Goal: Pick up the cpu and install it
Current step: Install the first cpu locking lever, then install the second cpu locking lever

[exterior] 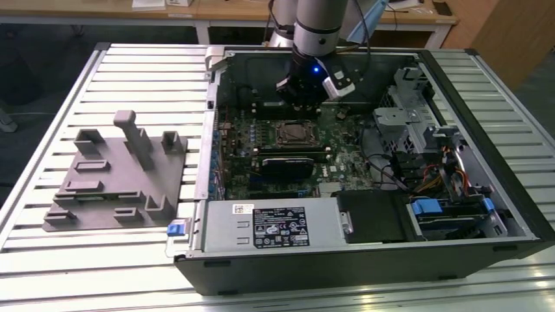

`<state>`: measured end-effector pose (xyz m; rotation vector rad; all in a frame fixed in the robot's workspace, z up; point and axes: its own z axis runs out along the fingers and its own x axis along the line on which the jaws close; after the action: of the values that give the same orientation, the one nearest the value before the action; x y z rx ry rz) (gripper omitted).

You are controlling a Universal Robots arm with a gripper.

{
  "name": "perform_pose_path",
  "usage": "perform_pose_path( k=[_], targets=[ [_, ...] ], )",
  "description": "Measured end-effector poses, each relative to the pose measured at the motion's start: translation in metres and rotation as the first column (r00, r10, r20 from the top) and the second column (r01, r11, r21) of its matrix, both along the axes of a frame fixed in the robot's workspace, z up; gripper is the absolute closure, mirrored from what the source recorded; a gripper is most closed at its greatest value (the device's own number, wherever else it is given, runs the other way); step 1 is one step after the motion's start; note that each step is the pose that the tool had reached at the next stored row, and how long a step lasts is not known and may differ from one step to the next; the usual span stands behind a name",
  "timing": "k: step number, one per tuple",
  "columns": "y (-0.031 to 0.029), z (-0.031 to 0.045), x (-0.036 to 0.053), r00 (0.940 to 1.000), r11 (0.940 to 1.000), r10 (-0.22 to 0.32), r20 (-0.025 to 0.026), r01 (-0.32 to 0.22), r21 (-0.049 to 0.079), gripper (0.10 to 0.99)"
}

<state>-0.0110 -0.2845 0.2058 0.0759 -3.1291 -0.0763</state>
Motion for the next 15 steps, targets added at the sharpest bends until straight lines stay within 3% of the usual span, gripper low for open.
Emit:
perform_pose_path(
  k=[15],
  targets=[
    [-0.0045,0.0000,0.0001,1.0000,1.0000,0.000,-0.0002,0.000,0.000,0.980]
  ],
)
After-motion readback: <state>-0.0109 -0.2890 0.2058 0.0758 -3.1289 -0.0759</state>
